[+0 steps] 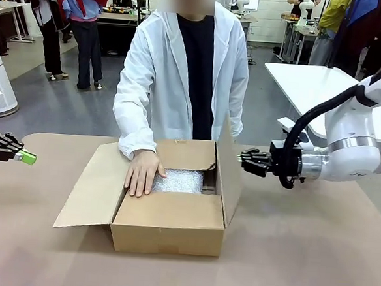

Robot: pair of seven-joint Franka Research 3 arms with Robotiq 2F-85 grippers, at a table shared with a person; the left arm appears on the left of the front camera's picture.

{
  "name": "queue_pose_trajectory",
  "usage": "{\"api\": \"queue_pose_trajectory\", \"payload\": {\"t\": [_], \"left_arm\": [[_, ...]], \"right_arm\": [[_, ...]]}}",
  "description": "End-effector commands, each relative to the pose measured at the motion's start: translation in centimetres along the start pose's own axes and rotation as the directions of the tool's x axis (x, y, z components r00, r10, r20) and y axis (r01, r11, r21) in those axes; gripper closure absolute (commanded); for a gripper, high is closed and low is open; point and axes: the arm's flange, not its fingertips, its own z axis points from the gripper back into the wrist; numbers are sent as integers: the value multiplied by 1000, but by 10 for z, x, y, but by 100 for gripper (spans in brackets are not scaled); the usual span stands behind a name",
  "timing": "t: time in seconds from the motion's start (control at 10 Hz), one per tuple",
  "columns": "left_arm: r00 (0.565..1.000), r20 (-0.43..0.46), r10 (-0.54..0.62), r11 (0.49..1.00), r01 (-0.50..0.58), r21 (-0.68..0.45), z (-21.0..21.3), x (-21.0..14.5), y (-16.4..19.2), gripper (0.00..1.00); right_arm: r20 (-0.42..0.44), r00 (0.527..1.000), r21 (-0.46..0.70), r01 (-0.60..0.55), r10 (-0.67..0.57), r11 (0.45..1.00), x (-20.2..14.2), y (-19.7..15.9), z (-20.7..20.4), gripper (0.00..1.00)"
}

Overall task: Wrap the clocks to prevent damage.
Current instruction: Push the right (or left) flap of the Package Box to close it.

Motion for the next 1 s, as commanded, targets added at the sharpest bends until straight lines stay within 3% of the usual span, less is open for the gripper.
{"api": "queue_pose_trajectory", "payload": {"t": [0.0,0.3,0.6,0.7,0.8,0.9], "left_arm": [[1000,7,0,1000,0,9,1,0,0,100],[1000,7,0,1000,0,9,1,0,0,100],[1000,7,0,1000,0,9,1,0,0,100],[1000,7,0,1000,0,9,1,0,0,100],[1000,7,0,1000,0,9,1,0,0,100],[1000,7,0,1000,0,9,1,0,0,100]], "right_arm": [[-25,1000,-2,-11,11,1000,-10,-10,-21,99],[-134,991,9,30,-29,1000,-34,-20,-46,99],[-218,975,-21,42,-46,999,-48,-28,-45,99],[-242,970,-2,19,-19,1000,-46,-28,-39,99],[-272,962,96,4,23,995,-39,-23,-28,99],[-107,994,38,14,-10,999,-20,-15,-40,99]]}}
